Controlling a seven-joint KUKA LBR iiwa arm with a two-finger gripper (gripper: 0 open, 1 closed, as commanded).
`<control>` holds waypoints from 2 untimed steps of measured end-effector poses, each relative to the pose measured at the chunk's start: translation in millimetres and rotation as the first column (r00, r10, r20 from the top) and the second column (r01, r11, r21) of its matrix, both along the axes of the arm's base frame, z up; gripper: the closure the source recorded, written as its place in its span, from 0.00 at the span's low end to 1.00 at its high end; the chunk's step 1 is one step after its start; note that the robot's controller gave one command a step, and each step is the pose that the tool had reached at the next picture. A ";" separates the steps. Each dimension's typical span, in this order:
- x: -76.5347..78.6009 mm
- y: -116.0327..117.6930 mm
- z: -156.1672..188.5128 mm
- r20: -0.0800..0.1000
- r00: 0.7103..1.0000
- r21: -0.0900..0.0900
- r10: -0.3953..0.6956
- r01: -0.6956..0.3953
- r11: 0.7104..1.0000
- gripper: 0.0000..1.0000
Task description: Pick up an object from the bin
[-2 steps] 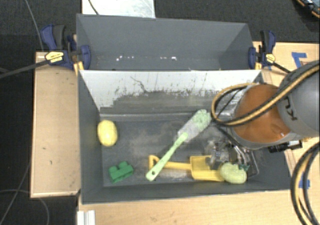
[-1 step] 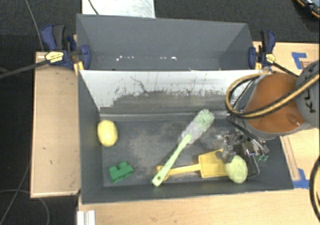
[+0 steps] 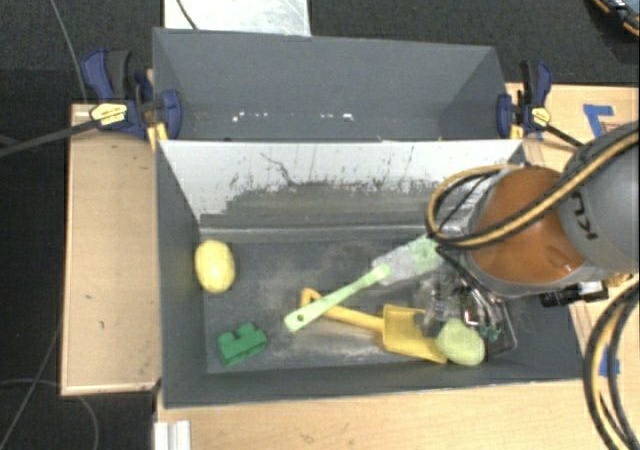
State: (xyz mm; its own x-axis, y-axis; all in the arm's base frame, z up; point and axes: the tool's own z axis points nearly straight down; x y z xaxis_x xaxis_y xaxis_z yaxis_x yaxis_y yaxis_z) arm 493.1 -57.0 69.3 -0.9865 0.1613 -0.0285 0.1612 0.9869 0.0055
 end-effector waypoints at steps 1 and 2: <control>3.6 -9.1 14.0 0.011 0.979 -0.009 0.203 -0.203 0.979 1.00; 3.9 6.3 5.6 0.006 0.815 -0.022 0.579 -0.579 0.815 1.00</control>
Offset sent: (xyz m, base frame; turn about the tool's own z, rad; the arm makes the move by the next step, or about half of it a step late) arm 0.0011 0.0104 0.0007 -0.7757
